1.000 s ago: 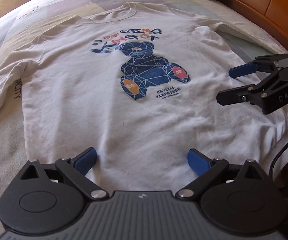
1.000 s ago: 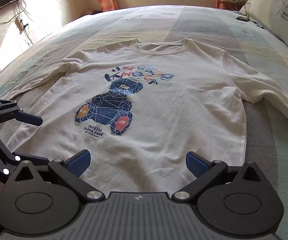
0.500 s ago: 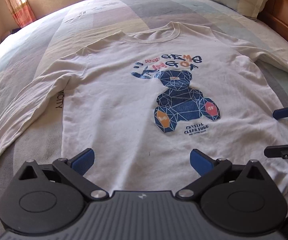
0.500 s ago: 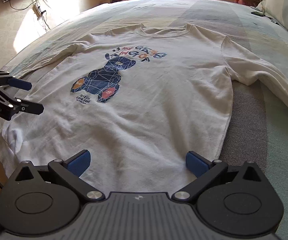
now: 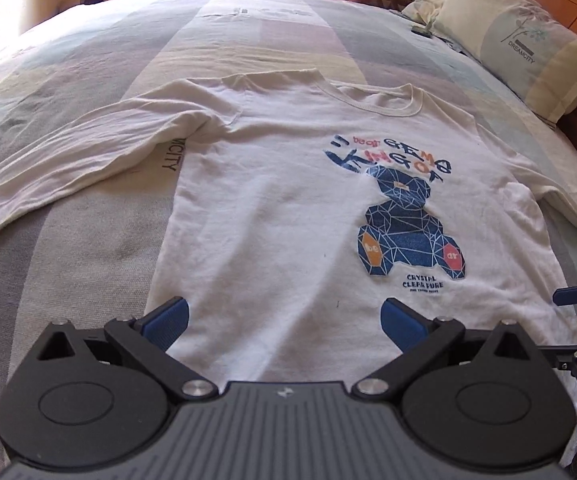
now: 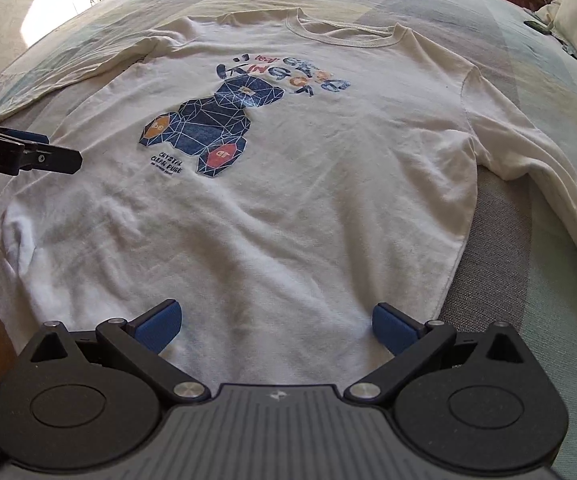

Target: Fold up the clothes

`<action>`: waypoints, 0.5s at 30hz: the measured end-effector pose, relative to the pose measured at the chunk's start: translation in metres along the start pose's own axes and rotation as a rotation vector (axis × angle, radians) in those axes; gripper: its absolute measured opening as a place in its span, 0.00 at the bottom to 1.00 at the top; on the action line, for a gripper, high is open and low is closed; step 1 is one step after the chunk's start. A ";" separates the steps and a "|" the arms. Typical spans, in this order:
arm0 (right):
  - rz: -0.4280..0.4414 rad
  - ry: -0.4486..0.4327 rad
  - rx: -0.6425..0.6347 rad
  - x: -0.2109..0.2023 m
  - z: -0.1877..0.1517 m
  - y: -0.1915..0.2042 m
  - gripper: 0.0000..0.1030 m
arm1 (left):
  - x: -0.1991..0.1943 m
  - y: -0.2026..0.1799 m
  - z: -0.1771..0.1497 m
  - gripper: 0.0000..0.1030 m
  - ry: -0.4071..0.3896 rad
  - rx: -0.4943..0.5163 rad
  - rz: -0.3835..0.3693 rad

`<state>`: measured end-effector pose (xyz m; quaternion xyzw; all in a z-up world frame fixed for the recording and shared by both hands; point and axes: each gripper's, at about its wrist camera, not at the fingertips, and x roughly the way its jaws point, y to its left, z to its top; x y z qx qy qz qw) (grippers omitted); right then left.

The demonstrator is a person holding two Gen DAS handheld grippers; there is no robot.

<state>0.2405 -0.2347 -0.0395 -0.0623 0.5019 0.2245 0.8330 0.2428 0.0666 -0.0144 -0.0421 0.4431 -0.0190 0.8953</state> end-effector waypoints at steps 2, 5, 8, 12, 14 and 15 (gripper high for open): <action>-0.007 -0.017 0.049 -0.001 0.007 -0.001 1.00 | 0.002 0.014 0.012 0.99 -0.028 -0.003 0.026; -0.039 -0.025 0.106 0.003 0.012 0.003 1.00 | 0.005 0.037 0.025 0.99 -0.056 -0.021 0.029; -0.078 -0.046 0.148 0.007 0.017 0.011 1.00 | 0.009 0.065 0.034 0.99 -0.070 -0.021 -0.004; -0.137 -0.091 0.216 0.003 0.030 0.024 1.00 | 0.021 0.109 0.043 0.99 -0.084 -0.053 -0.017; -0.160 -0.093 0.240 0.006 0.038 0.032 1.00 | 0.025 0.129 0.048 0.99 -0.119 -0.074 -0.044; -0.174 -0.088 0.244 0.009 0.042 0.037 1.00 | 0.028 0.139 0.050 0.99 -0.137 -0.085 -0.058</action>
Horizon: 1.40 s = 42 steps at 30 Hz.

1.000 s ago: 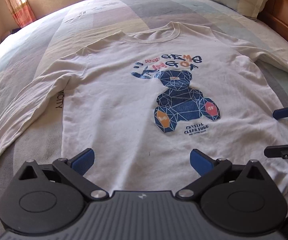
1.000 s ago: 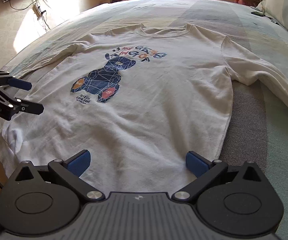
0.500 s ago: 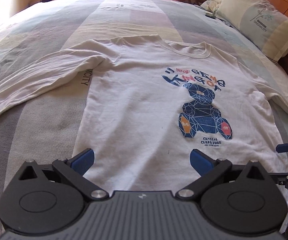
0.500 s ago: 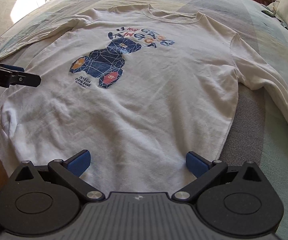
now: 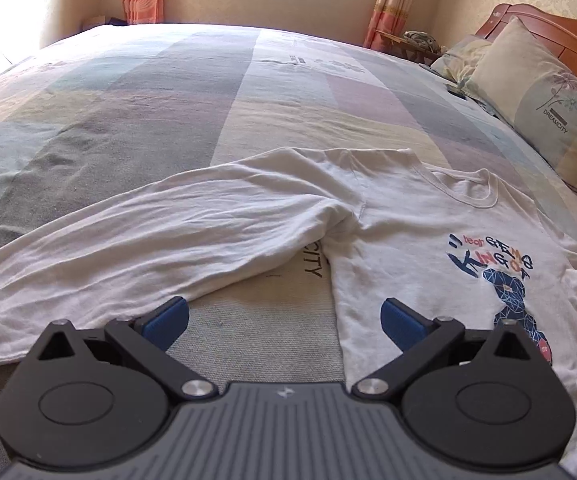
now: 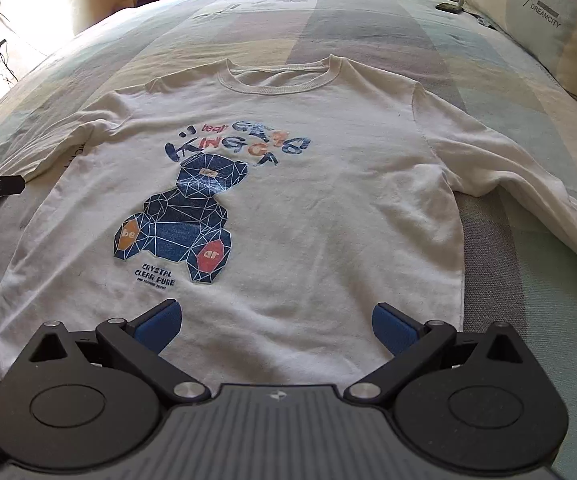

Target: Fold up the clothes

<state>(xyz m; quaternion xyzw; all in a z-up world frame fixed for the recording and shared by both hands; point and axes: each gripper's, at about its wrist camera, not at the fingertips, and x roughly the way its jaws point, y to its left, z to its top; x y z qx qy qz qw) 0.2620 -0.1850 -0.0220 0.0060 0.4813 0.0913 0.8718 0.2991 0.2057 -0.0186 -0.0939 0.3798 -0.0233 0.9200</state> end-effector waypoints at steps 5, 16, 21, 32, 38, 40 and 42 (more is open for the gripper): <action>-0.050 0.003 -0.076 0.005 0.012 0.039 1.00 | 0.019 0.047 0.015 0.99 -0.041 -0.109 -0.023; -0.080 0.182 -0.086 0.052 0.021 0.069 1.00 | 0.062 0.095 0.024 0.99 -0.028 0.046 0.147; -0.073 0.183 -0.082 0.055 0.020 0.067 1.00 | 0.047 0.107 0.029 0.99 -0.038 -0.001 0.125; -0.049 0.157 -0.124 0.053 0.018 0.063 1.00 | 0.001 0.129 -0.017 0.99 -0.072 -0.178 0.200; -0.041 0.145 -0.142 0.052 0.017 0.063 1.00 | -0.009 0.175 -0.002 0.99 -0.044 -0.264 0.248; -0.042 0.138 -0.143 0.051 0.016 0.064 1.00 | -0.026 0.178 -0.005 0.99 -0.097 -0.301 0.191; -0.048 0.125 -0.141 0.051 0.014 0.064 1.00 | -0.035 0.187 -0.015 0.99 -0.133 -0.365 0.116</action>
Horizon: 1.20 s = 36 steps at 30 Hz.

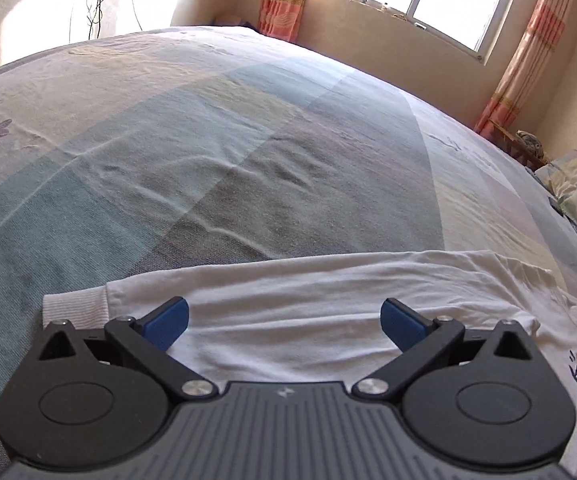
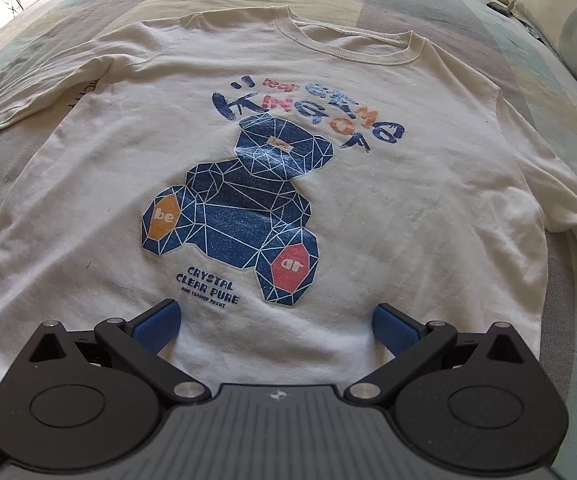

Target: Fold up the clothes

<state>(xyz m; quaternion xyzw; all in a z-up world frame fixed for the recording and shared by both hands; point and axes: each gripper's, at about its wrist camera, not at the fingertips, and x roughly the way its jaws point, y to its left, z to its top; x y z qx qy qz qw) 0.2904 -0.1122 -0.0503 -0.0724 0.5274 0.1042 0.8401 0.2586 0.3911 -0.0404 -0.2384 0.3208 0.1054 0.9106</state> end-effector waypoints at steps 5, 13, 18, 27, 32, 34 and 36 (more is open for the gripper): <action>-0.017 -0.012 0.014 0.000 -0.001 0.002 1.00 | 0.005 0.041 0.002 0.99 0.028 -0.177 -0.076; -0.030 -0.019 0.037 0.000 -0.002 0.002 1.00 | 0.008 0.049 0.038 0.98 0.030 -0.122 0.020; -0.043 -0.022 0.058 -0.001 -0.004 0.003 1.00 | 0.000 0.060 0.019 0.99 0.108 -0.197 -0.091; -0.046 -0.015 0.059 0.000 -0.003 0.004 1.00 | -0.022 0.081 0.024 0.95 0.097 -0.229 0.068; -0.048 -0.018 0.062 -0.001 -0.004 0.004 1.00 | -0.042 0.082 0.009 0.97 0.063 -0.311 -0.114; -0.050 -0.019 0.063 -0.001 -0.004 0.005 1.00 | -0.035 0.081 -0.001 0.97 0.093 -0.329 -0.140; -0.051 -0.016 0.062 -0.001 -0.004 0.005 1.00 | -0.029 0.078 -0.007 0.96 0.122 -0.316 -0.074</action>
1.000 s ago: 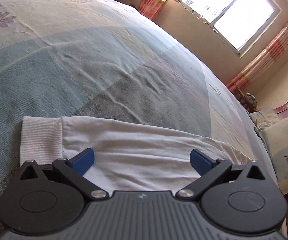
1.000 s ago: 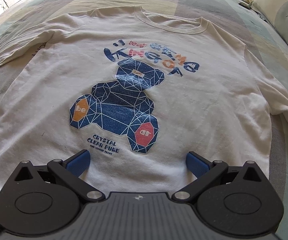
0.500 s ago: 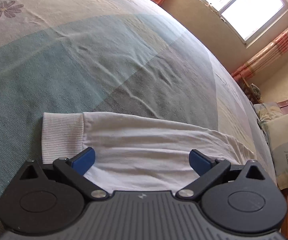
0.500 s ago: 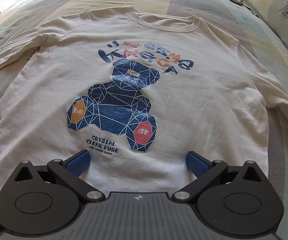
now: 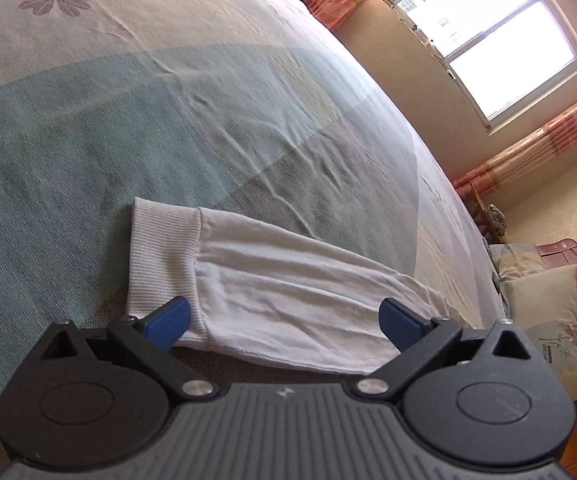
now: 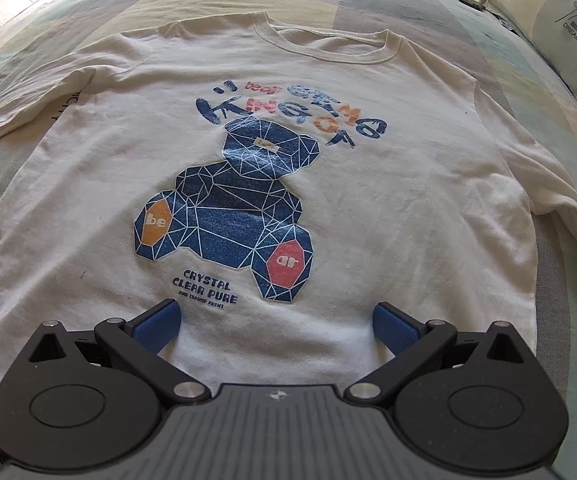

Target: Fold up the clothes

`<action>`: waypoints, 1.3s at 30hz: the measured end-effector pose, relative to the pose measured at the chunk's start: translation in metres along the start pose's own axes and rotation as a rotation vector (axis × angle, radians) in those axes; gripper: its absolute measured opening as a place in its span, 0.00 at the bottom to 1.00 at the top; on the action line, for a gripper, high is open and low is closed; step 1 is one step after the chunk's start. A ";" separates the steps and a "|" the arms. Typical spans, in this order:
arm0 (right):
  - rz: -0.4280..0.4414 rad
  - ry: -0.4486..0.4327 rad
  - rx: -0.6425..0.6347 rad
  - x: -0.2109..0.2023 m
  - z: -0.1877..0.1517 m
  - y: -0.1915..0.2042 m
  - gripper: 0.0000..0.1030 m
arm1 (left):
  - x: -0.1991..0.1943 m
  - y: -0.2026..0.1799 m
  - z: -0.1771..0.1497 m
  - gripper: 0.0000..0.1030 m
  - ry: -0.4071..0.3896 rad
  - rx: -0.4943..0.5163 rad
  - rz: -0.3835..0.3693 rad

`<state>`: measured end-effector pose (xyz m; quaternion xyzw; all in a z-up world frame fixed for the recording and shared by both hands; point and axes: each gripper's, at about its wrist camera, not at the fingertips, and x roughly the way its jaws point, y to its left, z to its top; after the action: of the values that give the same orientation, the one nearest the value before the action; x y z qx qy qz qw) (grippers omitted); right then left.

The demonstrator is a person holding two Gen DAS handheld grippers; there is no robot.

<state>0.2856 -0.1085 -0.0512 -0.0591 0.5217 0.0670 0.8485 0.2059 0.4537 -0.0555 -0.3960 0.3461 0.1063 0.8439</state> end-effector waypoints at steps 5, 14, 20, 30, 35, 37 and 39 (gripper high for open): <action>0.000 -0.008 0.001 0.000 0.001 -0.003 1.00 | -0.006 -0.057 0.001 0.97 -0.048 0.210 0.073; -0.011 -0.020 0.017 0.000 -0.002 0.000 1.00 | 0.100 -0.223 -0.036 0.97 0.133 0.648 -0.120; -0.014 -0.040 0.026 -0.001 -0.006 -0.001 1.00 | 0.178 -0.298 -0.053 0.97 0.282 0.663 -0.353; -0.013 -0.042 0.032 -0.001 -0.006 -0.002 1.00 | 0.266 -0.327 -0.041 0.97 0.312 0.633 -0.319; -0.012 -0.036 0.036 0.001 -0.005 -0.002 1.00 | 0.244 -0.345 -0.041 0.97 0.330 0.653 -0.385; -0.011 -0.034 0.036 0.001 -0.004 -0.002 1.00 | 0.238 -0.353 -0.051 0.97 0.378 0.694 -0.455; -0.011 -0.032 0.036 0.001 -0.004 -0.002 1.00 | 0.246 -0.362 -0.067 0.97 0.435 0.741 -0.471</action>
<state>0.2832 -0.1112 -0.0540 -0.0458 0.5087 0.0540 0.8581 0.5182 0.1400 -0.0346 -0.1495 0.4300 -0.3030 0.8372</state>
